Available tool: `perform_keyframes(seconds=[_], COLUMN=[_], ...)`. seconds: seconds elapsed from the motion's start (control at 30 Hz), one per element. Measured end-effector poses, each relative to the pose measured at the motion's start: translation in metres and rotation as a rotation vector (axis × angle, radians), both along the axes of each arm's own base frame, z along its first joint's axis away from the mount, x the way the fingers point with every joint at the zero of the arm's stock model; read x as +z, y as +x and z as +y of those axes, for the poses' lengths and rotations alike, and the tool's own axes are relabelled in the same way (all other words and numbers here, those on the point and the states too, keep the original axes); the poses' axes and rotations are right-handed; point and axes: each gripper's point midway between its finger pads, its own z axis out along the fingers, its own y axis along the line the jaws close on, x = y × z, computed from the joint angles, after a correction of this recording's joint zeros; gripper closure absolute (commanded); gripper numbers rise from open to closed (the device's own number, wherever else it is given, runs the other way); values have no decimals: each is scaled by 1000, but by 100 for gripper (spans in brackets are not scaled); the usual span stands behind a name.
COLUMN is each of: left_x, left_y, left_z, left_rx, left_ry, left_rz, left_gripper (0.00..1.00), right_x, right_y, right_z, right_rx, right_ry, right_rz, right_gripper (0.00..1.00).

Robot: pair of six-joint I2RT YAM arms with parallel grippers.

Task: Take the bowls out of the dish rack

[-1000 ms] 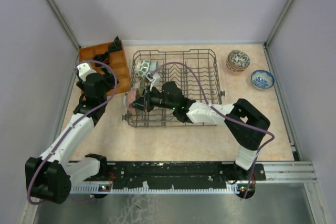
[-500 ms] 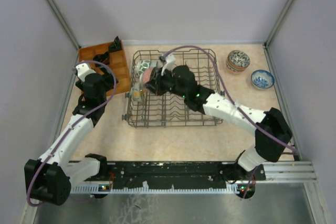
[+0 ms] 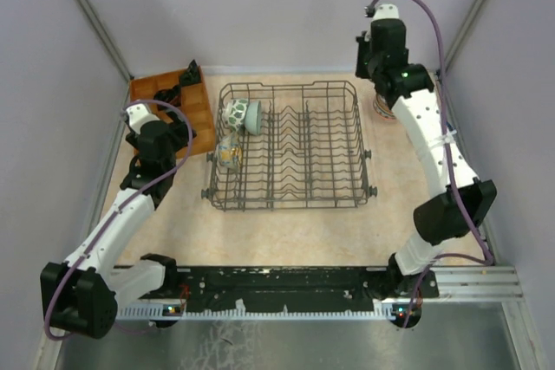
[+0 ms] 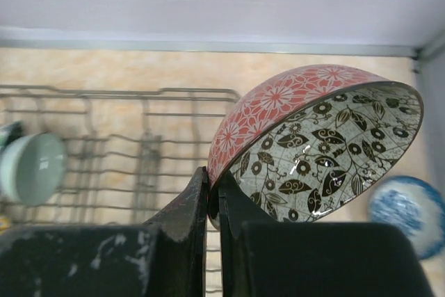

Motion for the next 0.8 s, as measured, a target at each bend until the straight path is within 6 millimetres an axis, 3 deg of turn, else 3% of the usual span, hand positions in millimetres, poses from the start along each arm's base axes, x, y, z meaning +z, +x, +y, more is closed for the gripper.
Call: perform_keyframes(seconds=[0.17,0.33,0.57,0.8], left_x=[-1,-5,-10,2], left_y=[1,3,14,25], left_z=[-1,-3,-9,-13], left_rx=[-7,-14,-33,-45], left_ry=[-1,-1,-2,-6], left_rz=[3,13,32,15], left_gripper=[1,1,1,1], right_x=[-18,-72,-138,-152], right_y=[24,29,19,10], right_z=[-77,-144,-185,-210], right_rx=[-180,-316,-378,-419], right_ry=[-96,-185,-241,-243], right_rz=[116,319,552,619], right_gripper=[100,100,100,100])
